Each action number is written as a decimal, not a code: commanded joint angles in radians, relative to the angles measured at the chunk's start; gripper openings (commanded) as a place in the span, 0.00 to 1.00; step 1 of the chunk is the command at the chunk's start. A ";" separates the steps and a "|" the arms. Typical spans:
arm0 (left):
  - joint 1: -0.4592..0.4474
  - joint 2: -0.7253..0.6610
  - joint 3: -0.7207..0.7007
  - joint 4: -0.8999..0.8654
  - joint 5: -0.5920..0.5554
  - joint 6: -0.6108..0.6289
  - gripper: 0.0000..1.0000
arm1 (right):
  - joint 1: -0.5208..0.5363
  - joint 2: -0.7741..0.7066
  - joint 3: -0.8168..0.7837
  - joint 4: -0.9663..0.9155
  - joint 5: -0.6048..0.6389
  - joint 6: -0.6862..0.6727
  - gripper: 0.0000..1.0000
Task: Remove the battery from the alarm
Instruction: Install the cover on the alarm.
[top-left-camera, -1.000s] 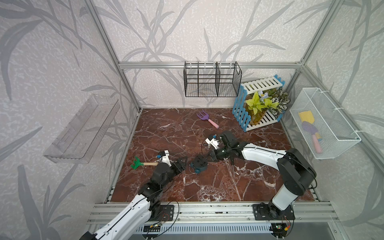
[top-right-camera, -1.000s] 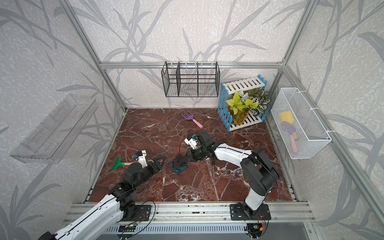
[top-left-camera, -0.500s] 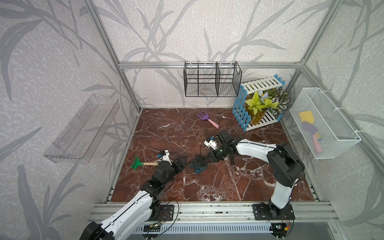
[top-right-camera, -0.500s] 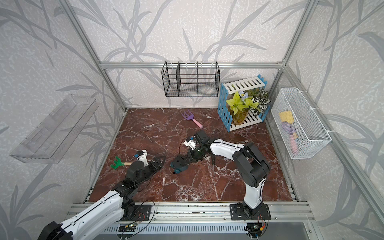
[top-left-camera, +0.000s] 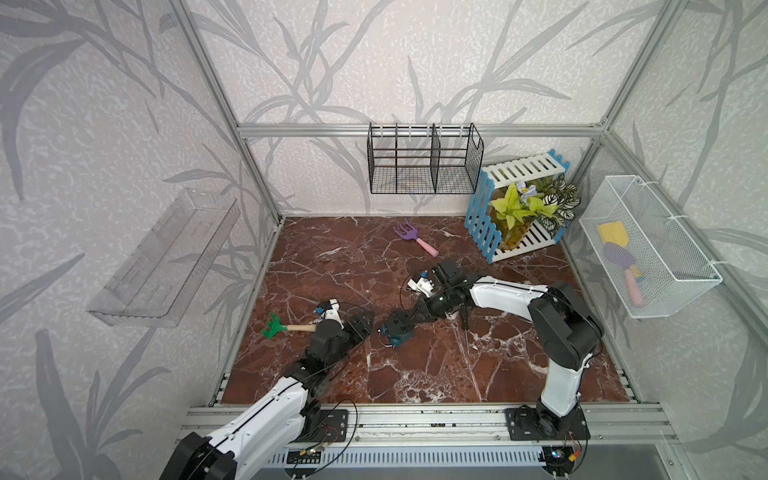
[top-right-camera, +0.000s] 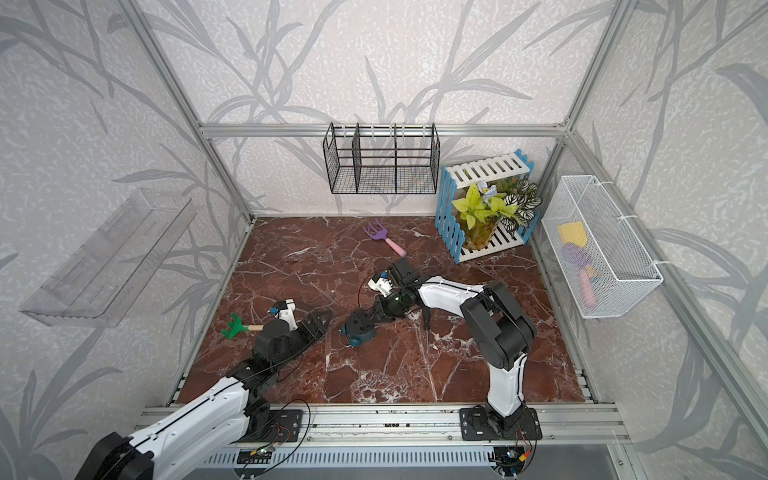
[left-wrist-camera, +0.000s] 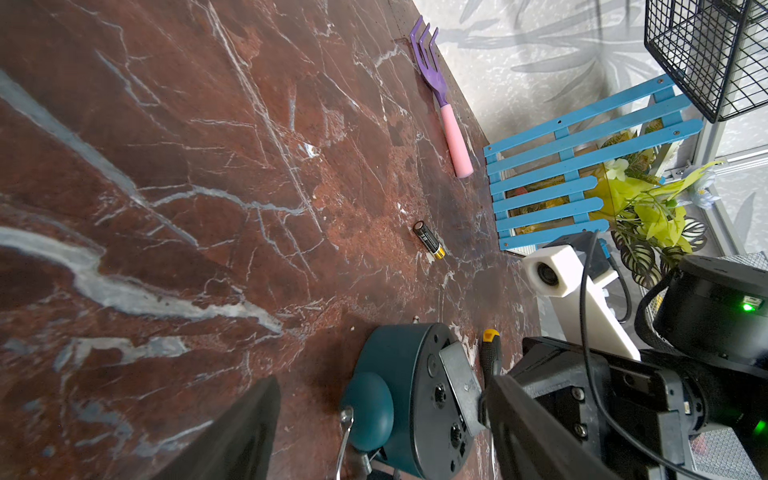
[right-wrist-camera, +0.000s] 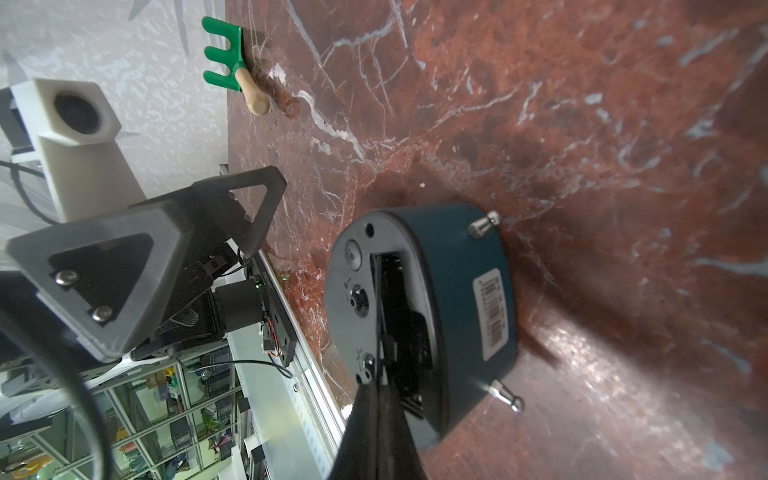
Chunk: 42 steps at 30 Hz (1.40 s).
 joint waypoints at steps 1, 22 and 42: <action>0.009 0.009 0.031 0.033 0.016 0.014 0.83 | -0.004 -0.009 -0.019 0.069 -0.026 0.026 0.00; 0.026 0.039 0.041 0.053 0.043 0.020 0.82 | -0.017 0.043 0.015 -0.048 -0.054 -0.064 0.00; 0.032 0.036 0.041 0.052 0.056 0.022 0.83 | -0.018 0.106 0.105 -0.166 -0.087 -0.174 0.00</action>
